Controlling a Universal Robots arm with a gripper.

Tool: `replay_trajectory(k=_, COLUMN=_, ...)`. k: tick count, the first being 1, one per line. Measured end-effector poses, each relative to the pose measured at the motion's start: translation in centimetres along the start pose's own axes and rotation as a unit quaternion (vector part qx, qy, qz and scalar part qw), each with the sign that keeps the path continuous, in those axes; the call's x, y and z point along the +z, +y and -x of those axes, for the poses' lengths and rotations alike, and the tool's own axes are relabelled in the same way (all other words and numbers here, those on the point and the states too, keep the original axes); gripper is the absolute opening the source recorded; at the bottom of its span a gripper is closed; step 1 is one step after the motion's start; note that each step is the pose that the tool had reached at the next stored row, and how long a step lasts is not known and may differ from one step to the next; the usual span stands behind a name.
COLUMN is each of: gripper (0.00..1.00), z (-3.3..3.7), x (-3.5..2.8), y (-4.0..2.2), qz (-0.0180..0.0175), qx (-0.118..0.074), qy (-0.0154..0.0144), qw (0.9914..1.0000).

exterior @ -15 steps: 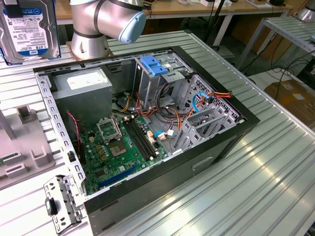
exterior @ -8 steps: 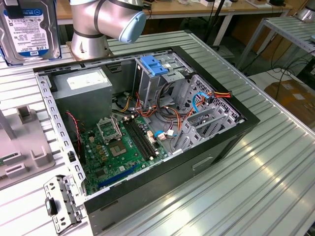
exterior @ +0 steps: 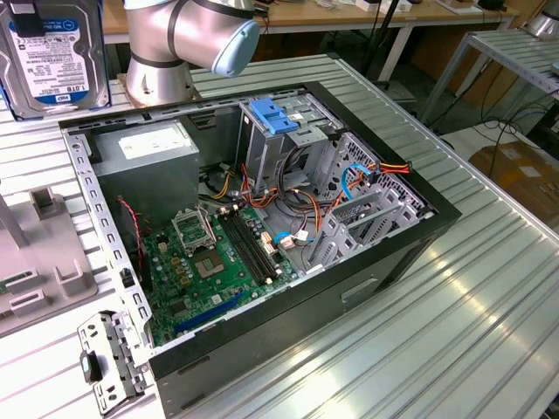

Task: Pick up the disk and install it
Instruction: 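Pick up the disk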

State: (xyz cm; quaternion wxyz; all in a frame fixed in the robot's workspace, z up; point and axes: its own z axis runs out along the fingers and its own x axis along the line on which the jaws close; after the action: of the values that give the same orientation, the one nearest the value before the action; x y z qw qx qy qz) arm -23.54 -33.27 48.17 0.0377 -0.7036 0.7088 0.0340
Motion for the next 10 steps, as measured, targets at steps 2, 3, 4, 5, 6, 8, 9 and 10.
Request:
replay_trajectory(k=2, gripper=0.36, z=-0.13, x=-0.01, y=-0.01, qz=0.0000, qx=0.000, qy=0.0000, qw=1.00000)
replay_trajectory(k=3, gripper=0.36, z=-0.18, x=-0.01, y=-0.02, qz=0.0000, qx=0.000, qy=0.0000, qw=1.00000)
replay_trajectory(k=4, gripper=0.36, z=-0.24, x=-0.02, y=-0.02, qz=0.0000, qx=0.000, qy=0.0000, qw=1.00000)
replay_trajectory(k=5, gripper=0.36, z=-0.29, x=-0.02, y=-0.03, qz=0.0000, qx=0.000, qy=0.0000, qw=1.00000)
replay_trajectory(k=6, gripper=0.36, z=-0.38, x=-0.03, y=-0.03, qz=0.0000, qx=0.000, qy=0.0000, qw=1.00000)
replay_trajectory(k=8, gripper=0.36, z=-0.56, x=-0.05, y=-0.04, qz=0.0000, qx=0.000, qy=0.0000, qw=1.00000)
replay_trajectory(k=9, gripper=0.36, z=-0.64, x=-0.05, y=-0.04, qz=0.0000, qx=0.000, qy=0.0000, qw=1.00000)
replay_trajectory(k=10, gripper=0.36, z=-0.76, x=-0.06, y=-0.04, qz=0.0000, qx=0.000, qy=0.0000, qw=1.00000)
